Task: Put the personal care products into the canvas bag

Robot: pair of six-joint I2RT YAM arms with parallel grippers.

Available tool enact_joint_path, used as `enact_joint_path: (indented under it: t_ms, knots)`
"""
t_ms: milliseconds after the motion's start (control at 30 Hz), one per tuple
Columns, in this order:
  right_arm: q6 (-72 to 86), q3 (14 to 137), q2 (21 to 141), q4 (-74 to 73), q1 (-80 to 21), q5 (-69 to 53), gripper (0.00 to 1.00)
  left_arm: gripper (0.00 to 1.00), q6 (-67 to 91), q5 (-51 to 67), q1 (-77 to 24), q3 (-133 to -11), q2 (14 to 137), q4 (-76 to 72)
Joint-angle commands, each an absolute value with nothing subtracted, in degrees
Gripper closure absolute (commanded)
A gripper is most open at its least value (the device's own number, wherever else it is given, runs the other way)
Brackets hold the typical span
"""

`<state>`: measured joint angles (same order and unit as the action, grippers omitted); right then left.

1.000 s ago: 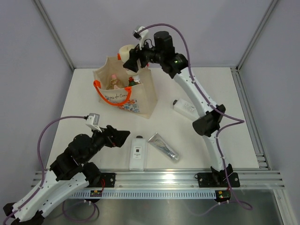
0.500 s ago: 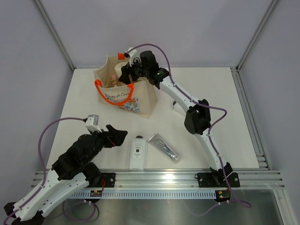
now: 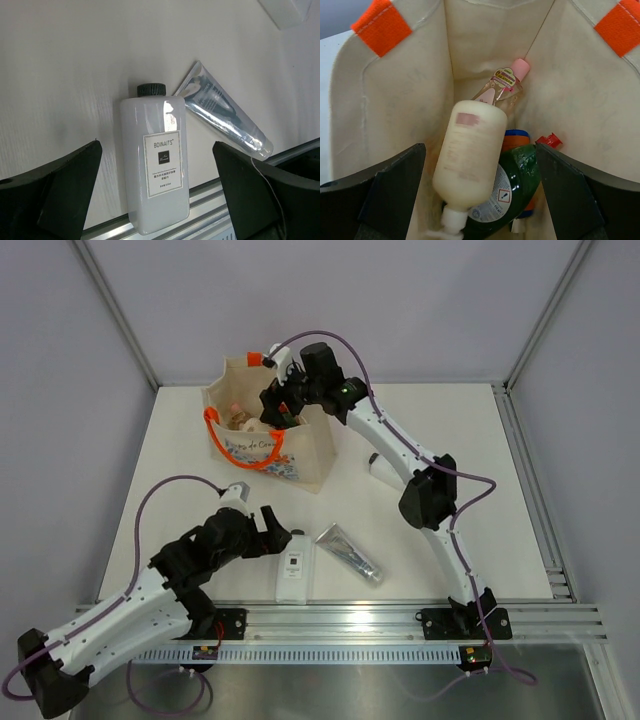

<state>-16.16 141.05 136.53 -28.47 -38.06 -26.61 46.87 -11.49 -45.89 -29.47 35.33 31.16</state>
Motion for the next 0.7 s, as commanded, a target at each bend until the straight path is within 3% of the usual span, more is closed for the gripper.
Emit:
enact_joint_path:
  t_ms: [0,267,367,567,667]
  knots:
    - [-16.5,144.0,129.5,-33.6,-37.7,-26.0,0.01,0.01,46.6,-5.6,-45.7,-30.1,37.1,28.0]
    - [-15.1,141.1,115.2,-38.9,-36.0,-32.3,0.01,0.01,44.2,-1.4,-47.3,-32.9,46.7,28.8]
    - [-15.0,131.3,105.9,-40.2,-33.3,-35.8,0.01,0.01,44.6,-3.6,-50.4,-36.1,53.9,30.7]
    - [-15.2,95.3,84.3,-35.4,-20.9,-45.5,0.01,0.01,46.5,-10.4,-56.9,-41.7,68.9,33.4]
    - [-16.6,85.4,75.3,-34.8,-16.7,-47.0,0.0,0.01,47.8,-12.6,-58.3,-42.9,72.8,33.4]
